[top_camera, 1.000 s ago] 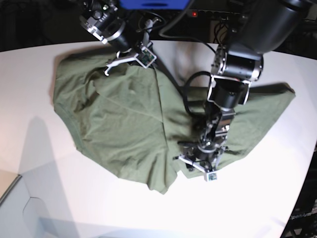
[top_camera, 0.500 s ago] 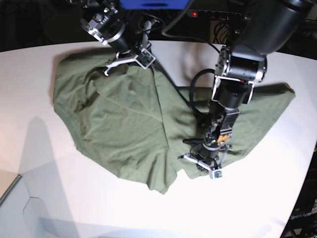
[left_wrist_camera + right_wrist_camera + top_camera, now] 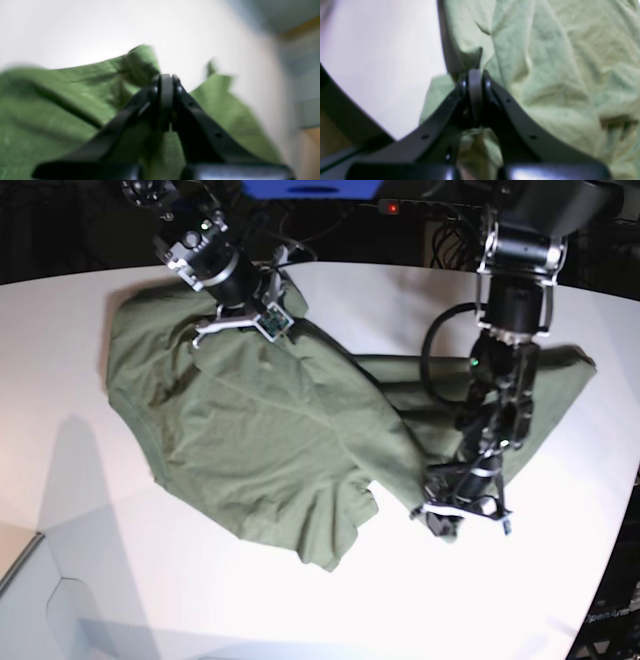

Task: Layout the t-shirt on the table in an organized manner, then fold the t-shirt properly
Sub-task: 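Pull the grasped fabric away from the right gripper to spread it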

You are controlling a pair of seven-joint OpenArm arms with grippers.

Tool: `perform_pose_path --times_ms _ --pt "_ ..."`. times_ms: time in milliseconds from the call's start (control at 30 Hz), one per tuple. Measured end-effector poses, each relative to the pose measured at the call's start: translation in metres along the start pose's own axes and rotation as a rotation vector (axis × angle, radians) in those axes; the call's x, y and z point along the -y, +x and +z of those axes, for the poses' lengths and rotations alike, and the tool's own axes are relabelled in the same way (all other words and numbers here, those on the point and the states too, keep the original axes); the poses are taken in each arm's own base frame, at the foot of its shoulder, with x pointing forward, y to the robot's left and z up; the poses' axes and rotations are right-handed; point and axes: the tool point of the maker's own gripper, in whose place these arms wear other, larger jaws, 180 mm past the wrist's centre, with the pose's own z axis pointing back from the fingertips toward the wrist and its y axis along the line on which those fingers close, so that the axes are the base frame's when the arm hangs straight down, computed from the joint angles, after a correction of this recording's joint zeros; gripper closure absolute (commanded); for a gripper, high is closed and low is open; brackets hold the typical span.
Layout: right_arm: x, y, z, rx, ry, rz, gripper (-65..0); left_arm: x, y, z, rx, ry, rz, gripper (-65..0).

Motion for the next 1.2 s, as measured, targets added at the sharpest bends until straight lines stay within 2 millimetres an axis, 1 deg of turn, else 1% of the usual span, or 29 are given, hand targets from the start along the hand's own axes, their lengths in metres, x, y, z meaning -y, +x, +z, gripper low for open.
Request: perform_pose_path --times_ms 33,67,100,167,200,267,333,400,500,567,633,700,767,867,1000,1067,1200 --pt "0.003 0.003 -0.001 0.006 -0.004 0.001 0.0 0.007 0.008 0.010 0.024 -0.043 0.018 -0.3" --pt "0.007 0.004 -0.001 0.009 -0.015 0.000 0.0 0.008 0.010 0.021 0.030 -0.061 0.033 -0.3" --pt "0.010 0.004 -0.001 0.010 -0.024 0.002 0.0 0.007 0.008 0.032 0.029 -0.071 0.049 -0.3" --pt "0.011 0.001 -0.001 0.000 -0.026 0.004 0.0 0.003 0.001 0.062 0.011 -0.097 0.094 -0.3" --pt "0.010 0.001 -0.001 0.001 -0.023 0.003 0.0 -0.002 0.002 0.076 0.022 -0.093 0.119 -0.3" --pt "0.008 0.005 -0.002 0.010 -0.016 -0.002 0.0 -0.008 0.014 0.102 0.073 -0.093 0.161 -0.3" --pt "0.013 0.009 -0.004 0.022 -0.027 0.009 0.0 -0.016 0.030 0.126 0.138 -0.086 0.180 -0.3" --pt "0.018 0.007 -0.006 0.014 -0.037 0.015 0.0 -0.026 0.034 0.152 0.165 -0.064 0.193 -0.3" --pt "0.017 0.002 -0.008 0.003 -0.030 0.013 0.0 -0.051 0.013 0.192 0.120 0.020 0.225 -0.3" --pt "0.017 0.001 -0.010 -0.007 -0.028 0.012 0.0 -0.057 0.012 0.215 0.128 0.044 0.242 -0.3" --pt "0.021 0.006 -0.011 0.009 -0.036 0.016 0.0 -0.064 0.011 0.237 0.132 0.067 0.258 -0.3" --pt "0.023 0.007 -0.011 0.014 -0.041 0.019 0.0 -0.078 -0.005 0.254 0.094 0.121 0.282 -0.3" --pt "0.023 0.007 -0.011 0.014 -0.041 0.019 0.0 -0.090 -0.030 0.271 0.035 0.181 0.316 -0.3" --pt "0.020 0.006 -0.011 0.012 -0.037 0.014 0.0 -0.102 -0.058 0.291 -0.013 0.251 0.360 -0.3" --pt "0.021 0.010 -0.012 0.018 -0.041 0.012 0.0 -0.110 -0.089 0.319 -0.070 0.333 0.412 -0.3" --pt "0.018 0.010 -0.012 0.020 -0.037 0.007 0.0 -0.112 -0.097 0.328 -0.089 0.358 0.416 -0.3" --pt "0.019 0.010 -0.012 0.017 -0.038 0.007 0.0 -0.113 -0.103 0.332 -0.087 0.379 0.417 -0.3"
